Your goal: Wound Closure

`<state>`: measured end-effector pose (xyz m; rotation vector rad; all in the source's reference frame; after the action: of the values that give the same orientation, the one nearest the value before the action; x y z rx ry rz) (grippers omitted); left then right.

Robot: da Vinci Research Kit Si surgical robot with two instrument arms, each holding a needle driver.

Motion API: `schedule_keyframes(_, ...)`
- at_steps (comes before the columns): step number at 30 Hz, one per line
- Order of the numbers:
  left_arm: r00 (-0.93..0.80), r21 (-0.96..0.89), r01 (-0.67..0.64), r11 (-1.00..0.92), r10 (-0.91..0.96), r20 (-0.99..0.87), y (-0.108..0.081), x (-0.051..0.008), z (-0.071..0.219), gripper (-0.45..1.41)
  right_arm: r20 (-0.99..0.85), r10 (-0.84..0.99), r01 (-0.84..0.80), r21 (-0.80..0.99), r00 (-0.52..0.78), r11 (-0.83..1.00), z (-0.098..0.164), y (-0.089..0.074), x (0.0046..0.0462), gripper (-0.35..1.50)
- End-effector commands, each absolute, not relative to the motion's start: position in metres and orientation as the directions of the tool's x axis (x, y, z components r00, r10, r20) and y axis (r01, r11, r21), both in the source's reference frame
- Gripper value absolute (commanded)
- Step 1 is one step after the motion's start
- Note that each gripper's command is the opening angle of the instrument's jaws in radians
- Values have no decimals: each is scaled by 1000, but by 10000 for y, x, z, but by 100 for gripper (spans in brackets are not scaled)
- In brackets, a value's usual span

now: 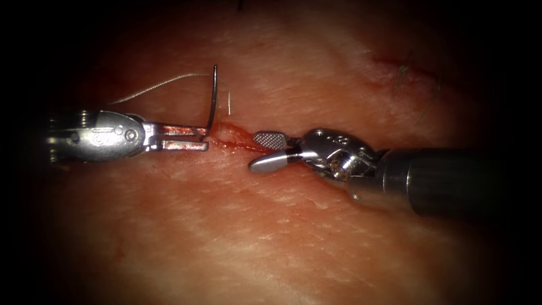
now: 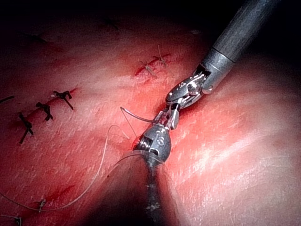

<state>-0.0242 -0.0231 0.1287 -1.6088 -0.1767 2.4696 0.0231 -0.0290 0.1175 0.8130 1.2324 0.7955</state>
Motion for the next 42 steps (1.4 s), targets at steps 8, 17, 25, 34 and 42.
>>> schedule_keyframes(8,-372,-181,-98,-979,205,-906,-228,-254,1290,-45,-457,876,-70,879,155,471,1177,-289,227,101)
schedule_keyframes(17,-350,-175,-105,-979,201,-915,-183,-250,1269,-45,-458,876,-71,879,155,472,1177,-289,225,99)
schedule_keyframes(25,-359,-143,-120,-982,177,-916,-214,-253,1286,-45,-452,879,-71,882,152,466,1176,-289,225,99)
schedule_keyframes(34,-354,-98,-120,-988,135,-925,-262,-260,1317,-45,-426,892,-73,895,151,440,1176,-289,225,99)
schedule_keyframes(42,-362,-76,-136,-988,121,-924,-286,-277,1336,-45,-371,918,-71,921,138,383,1171,-290,226,99)
